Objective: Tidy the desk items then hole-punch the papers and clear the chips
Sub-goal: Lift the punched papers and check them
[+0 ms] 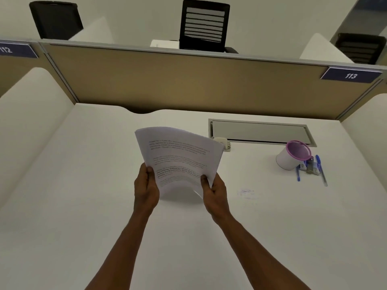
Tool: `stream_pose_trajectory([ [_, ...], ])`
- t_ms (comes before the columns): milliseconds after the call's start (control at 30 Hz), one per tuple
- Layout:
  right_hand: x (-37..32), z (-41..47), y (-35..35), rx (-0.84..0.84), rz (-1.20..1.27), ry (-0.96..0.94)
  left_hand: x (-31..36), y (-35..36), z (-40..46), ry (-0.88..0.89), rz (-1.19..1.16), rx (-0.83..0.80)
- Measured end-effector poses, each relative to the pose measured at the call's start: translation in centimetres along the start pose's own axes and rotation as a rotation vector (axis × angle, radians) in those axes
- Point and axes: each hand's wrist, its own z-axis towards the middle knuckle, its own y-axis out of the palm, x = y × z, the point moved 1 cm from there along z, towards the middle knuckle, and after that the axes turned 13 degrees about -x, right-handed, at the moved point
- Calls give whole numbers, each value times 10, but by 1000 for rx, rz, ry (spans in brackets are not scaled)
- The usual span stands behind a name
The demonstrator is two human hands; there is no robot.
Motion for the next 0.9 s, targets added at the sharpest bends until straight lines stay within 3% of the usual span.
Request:
stream_pose_trajectory([
  [467,-7,21,0,-24,53,16,1,-19,16,4,3,57],
  [667,-12,60,3,-40,36,175,0,-38,48,-128,-20,139],
  [900,-5,112,20,95,78,352,-21,-47,99,-243,36,108],
])
